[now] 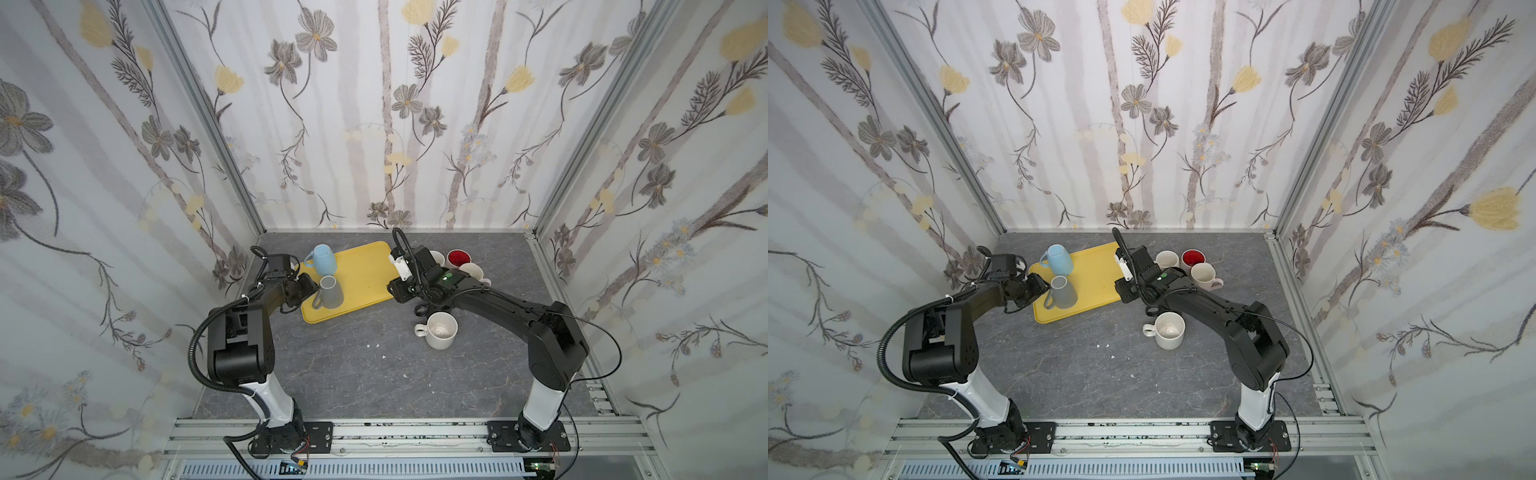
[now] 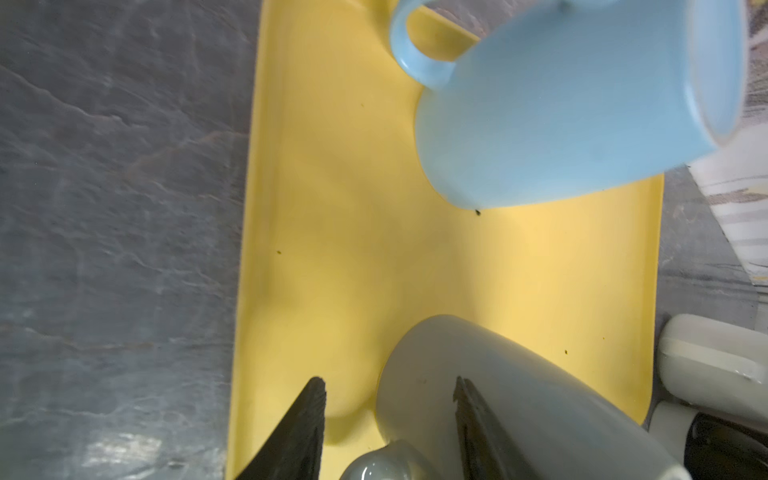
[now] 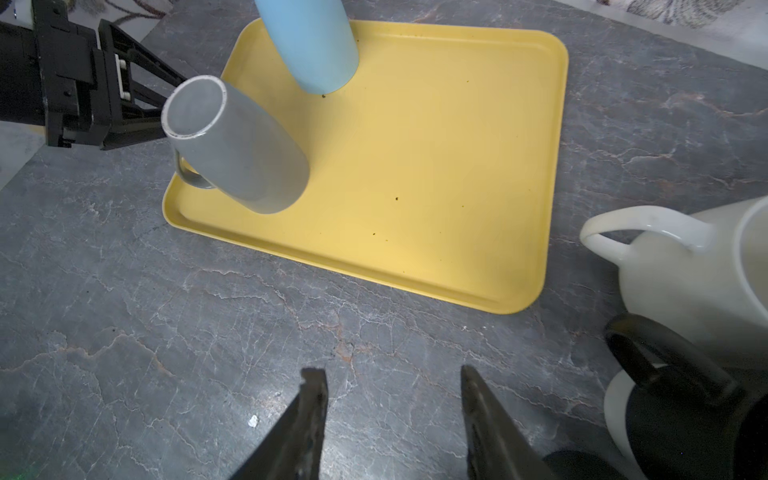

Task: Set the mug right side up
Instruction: 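Grasp the upside-down grey mug on the yellow tray with left gripper, then lift the grey mug with left gripper while right gripper approaches it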

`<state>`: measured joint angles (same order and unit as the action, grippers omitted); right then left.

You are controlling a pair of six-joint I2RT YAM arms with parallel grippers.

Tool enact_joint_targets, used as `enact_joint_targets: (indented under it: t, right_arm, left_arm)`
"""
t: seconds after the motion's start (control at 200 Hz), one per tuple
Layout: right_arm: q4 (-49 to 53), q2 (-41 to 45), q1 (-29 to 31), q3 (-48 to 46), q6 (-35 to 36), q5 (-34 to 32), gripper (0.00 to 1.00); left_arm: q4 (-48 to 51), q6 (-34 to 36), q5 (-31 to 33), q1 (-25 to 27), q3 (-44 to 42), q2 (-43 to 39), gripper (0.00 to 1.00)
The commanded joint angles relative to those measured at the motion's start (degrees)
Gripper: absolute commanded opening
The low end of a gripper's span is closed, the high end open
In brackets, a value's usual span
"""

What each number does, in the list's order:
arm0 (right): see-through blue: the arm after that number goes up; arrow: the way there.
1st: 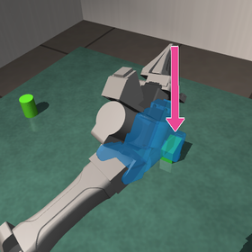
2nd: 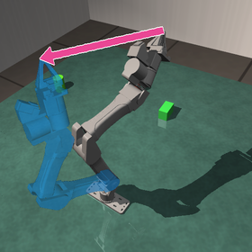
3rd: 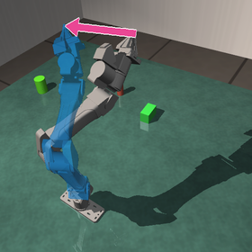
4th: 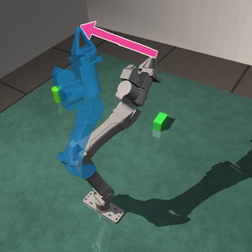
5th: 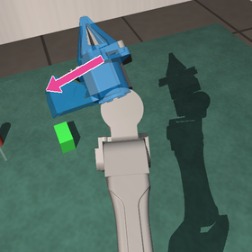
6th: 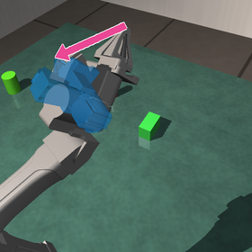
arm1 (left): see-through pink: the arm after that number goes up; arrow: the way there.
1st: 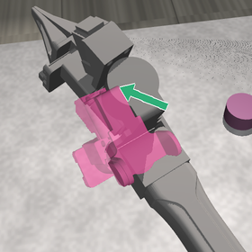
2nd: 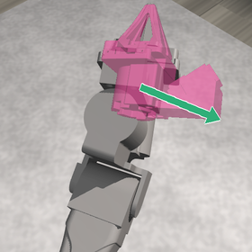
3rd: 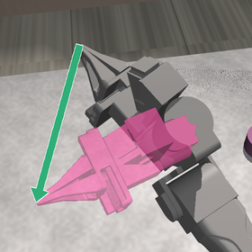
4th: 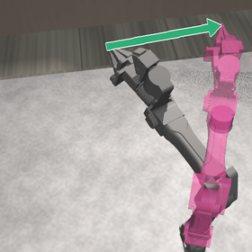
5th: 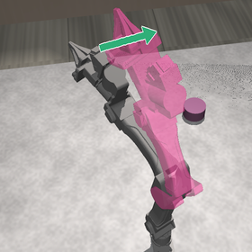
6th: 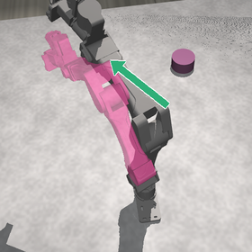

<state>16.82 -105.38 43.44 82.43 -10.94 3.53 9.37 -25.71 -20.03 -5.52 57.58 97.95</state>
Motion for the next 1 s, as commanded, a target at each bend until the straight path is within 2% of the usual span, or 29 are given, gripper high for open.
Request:
enact_joint_targets:
  t: [0.0, 0.105, 0.23, 0.42, 0.689, 0.834, 0.994]
  right_arm:
    - [-1.8, -1.8, 1.4, 1.6, -0.9, 1.7, 0.51]
    - [-2.5, -4.4, 3.1, 2.7, -1.3, 3.1, 0.51]
    - [-3.4, -7.3, 4.4, 3.7, -2.7, 5.8, 0.51]
    - [-3.6, -8.7, 5.0, 4.0, -3.1, 5.9, 0.51]
    - [-3.8, -8.5, 4.9, 3.3, -3.1, 4.5, 0.51]
    - [-4.0, -8.7, 4.9, 3.2, -3.2, 4.4, 0.51]
    - [-3.9, -8.7, 4.7, 3.0, -3.2, 4.1, 0.51]
  left_arm:
    - [-5.0, -4.1, -0.6, 2.2, -2.9, -2.7, 0.50]
    - [-5.9, -4.9, 0.3, 4.9, -5.0, -5.0, 0.51]
    - [-3.4, -2.5, 2.6, 7.6, -4.9, -7.2, 0.52]
    - [2.4, 8.2, 11.4, 11.2, -4.0, -12.5, 0.56]
    - [2.2, 24.9, 4.5, 13.1, -7.9, -17.1, 0.56]
    - [5.2, 28.9, 5.2, 14.4, -5.1, -15.0, 0.54]
    - [11.1, 32.4, 8.2, 16.9, 1.8, -7.5, 0.52]
